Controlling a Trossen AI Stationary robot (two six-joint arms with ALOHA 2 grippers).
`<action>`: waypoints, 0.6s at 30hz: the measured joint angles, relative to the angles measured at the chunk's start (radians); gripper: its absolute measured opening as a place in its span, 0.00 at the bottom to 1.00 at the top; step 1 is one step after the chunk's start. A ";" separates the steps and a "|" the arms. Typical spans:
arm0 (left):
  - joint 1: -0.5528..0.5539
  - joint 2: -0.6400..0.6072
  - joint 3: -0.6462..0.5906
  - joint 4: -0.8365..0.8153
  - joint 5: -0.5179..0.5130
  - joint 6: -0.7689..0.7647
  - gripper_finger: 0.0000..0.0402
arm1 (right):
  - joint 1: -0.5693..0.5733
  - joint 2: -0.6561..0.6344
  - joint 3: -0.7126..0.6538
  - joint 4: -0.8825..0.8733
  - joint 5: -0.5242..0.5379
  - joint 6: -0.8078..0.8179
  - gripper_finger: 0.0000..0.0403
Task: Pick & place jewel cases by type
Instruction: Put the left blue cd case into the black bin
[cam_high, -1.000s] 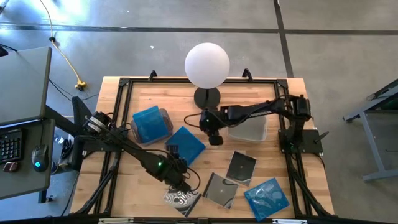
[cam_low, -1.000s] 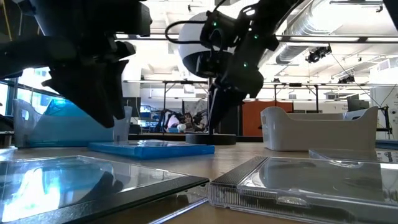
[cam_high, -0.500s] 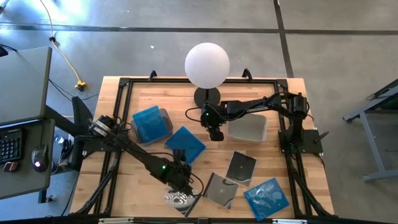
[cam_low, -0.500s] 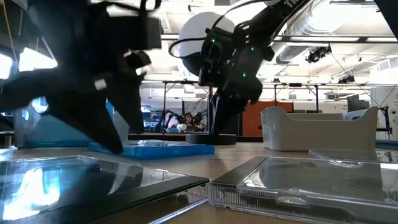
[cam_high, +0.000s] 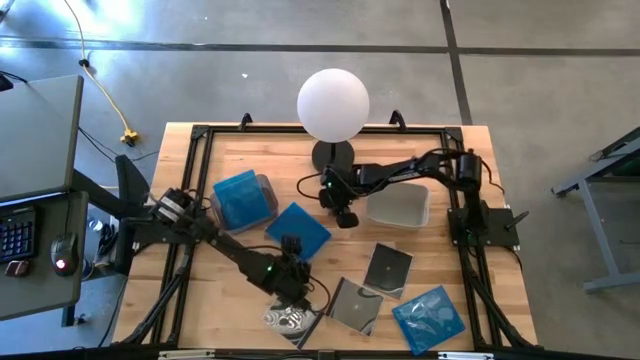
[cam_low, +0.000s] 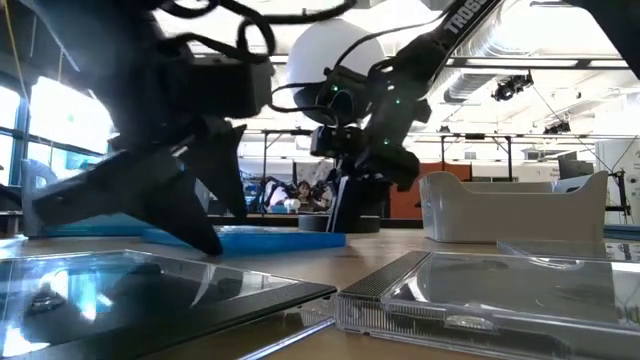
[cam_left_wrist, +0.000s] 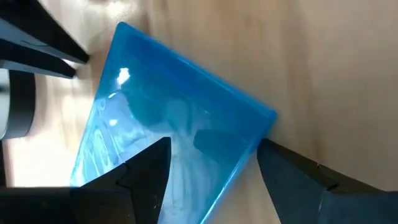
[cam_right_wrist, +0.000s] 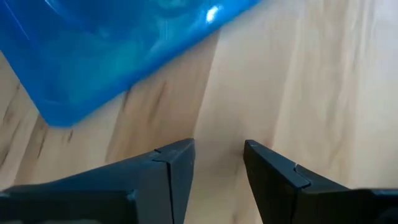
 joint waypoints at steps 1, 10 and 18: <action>0.012 0.000 0.000 -0.002 0.000 0.000 0.59 | 0.004 0.007 0.001 0.009 -0.002 0.001 0.34; 0.095 0.000 0.000 -0.011 -0.004 0.000 0.59 | 0.034 0.023 -0.001 0.045 -0.035 0.013 0.34; 0.102 0.003 -0.004 -0.014 -0.067 0.004 0.59 | 0.066 0.025 -0.001 0.048 -0.056 0.016 0.34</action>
